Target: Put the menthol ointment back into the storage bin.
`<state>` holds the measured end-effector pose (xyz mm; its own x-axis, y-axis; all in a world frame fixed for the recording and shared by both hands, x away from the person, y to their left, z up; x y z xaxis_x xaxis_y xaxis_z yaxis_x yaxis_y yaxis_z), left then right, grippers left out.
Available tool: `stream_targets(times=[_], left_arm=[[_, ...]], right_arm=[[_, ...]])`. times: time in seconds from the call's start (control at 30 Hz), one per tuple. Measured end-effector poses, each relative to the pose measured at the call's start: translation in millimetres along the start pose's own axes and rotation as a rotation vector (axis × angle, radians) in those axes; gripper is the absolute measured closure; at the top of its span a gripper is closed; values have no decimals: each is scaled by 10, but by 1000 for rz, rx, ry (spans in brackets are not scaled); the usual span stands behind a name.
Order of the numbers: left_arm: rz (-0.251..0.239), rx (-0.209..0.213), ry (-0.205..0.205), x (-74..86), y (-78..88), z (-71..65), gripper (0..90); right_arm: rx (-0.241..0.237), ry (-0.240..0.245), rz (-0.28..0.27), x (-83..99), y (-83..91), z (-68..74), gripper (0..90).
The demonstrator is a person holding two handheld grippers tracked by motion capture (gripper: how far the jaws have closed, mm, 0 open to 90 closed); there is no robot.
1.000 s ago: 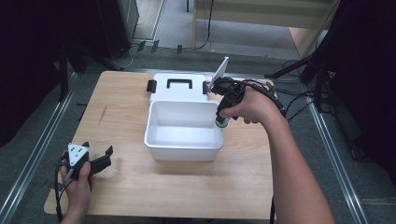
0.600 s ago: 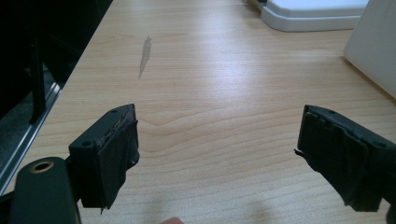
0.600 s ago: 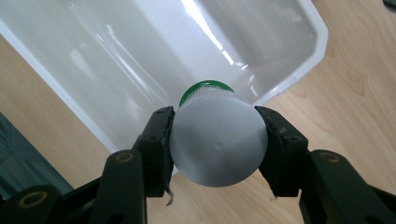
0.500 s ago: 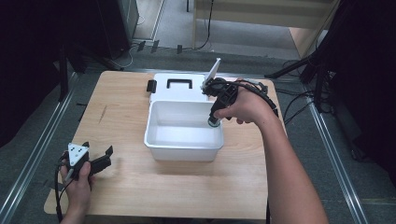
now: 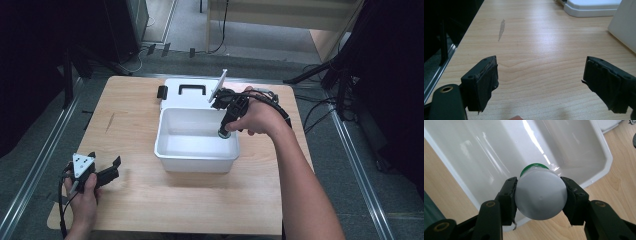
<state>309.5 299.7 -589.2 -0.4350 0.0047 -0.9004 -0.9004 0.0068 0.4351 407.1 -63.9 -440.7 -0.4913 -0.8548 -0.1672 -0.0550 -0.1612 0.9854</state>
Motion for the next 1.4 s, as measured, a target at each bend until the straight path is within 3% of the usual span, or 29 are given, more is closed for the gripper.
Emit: stream_targets(times=[0.2,0.6,0.93,1.4], left_arm=[[-1,-2,-2,0,-1,-1,134],[-2,-3,-4,-1,-5,-4,135],[-3,-4,-1,-1,-5,-5,136],[2,-4,-4,2,-7,-3,136]], right_arm=[[-1,55,-19,-13,-71,12,516],[7,114,-29,16,-302,-6,515],[32,167,-3,88,-498,-26,515],[35,194,33,163,-658,-41,515]])
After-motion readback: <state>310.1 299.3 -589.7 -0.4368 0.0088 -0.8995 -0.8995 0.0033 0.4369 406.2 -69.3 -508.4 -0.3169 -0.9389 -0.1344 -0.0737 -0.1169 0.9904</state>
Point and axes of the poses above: each handheld gripper's, and its own axes: y roughly backward along the jaws, x roughly out of its underside, z roughly to its left, the point moved 9 cm from there along -y, roughly forward along the jaws, and after that the axes turned 4 degrees about -x, right-handed, at the moved point
